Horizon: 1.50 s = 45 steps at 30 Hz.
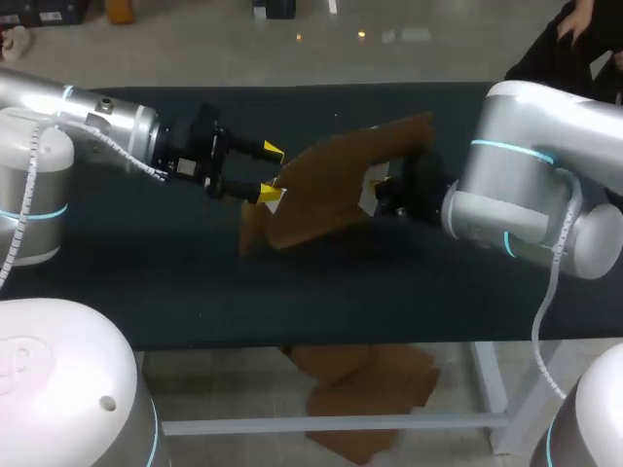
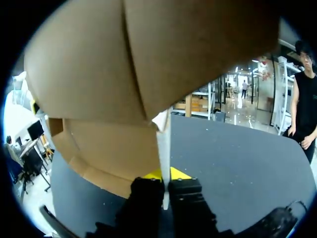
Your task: Assemble the packaging by folding the flat box into shape, placing the metal phone stand inside, and closing the box properly
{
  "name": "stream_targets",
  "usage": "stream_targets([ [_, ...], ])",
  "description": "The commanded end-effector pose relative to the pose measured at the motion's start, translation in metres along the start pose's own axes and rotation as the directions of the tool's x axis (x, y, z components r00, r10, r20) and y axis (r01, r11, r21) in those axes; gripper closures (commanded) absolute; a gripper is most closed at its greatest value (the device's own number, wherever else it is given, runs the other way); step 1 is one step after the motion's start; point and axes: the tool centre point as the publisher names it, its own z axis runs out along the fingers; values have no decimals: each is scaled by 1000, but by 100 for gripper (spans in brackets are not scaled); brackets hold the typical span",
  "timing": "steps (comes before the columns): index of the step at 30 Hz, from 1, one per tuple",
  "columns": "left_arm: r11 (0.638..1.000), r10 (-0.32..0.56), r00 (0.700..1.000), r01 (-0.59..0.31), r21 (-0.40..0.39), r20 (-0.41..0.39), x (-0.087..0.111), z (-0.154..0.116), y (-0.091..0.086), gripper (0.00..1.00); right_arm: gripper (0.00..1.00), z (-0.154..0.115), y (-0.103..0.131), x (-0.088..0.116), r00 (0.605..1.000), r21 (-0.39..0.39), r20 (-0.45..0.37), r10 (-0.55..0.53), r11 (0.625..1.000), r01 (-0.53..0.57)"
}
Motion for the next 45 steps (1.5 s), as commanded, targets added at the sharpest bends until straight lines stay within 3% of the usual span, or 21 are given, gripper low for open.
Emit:
stream_targets([
  [1,1000,9,999,-8,-12,41,10,-7,-2,0,100,-5,2,3,928,0,373,-7,1000,7],
  [8,999,31,999,-30,-18,39,17,-8,-4,0,100,-15,0,7,966,-7,258,-19,1000,21],
  [20,999,33,998,-31,-31,58,23,-25,-7,0,100,-21,-6,-7,994,-52,111,20,999,-14],
  [26,999,25,997,-23,-31,67,26,-30,-11,0,100,-23,-9,-11,997,-108,57,43,993,-37],
  [35,999,10,998,-7,-47,55,25,-32,-14,0,100,-22,-8,-15,999,-130,4,40,991,-39],
  [45,998,14,997,-9,-62,78,24,-42,-16,0,100,-19,-4,-27,985,-175,-162,57,981,-85],
])
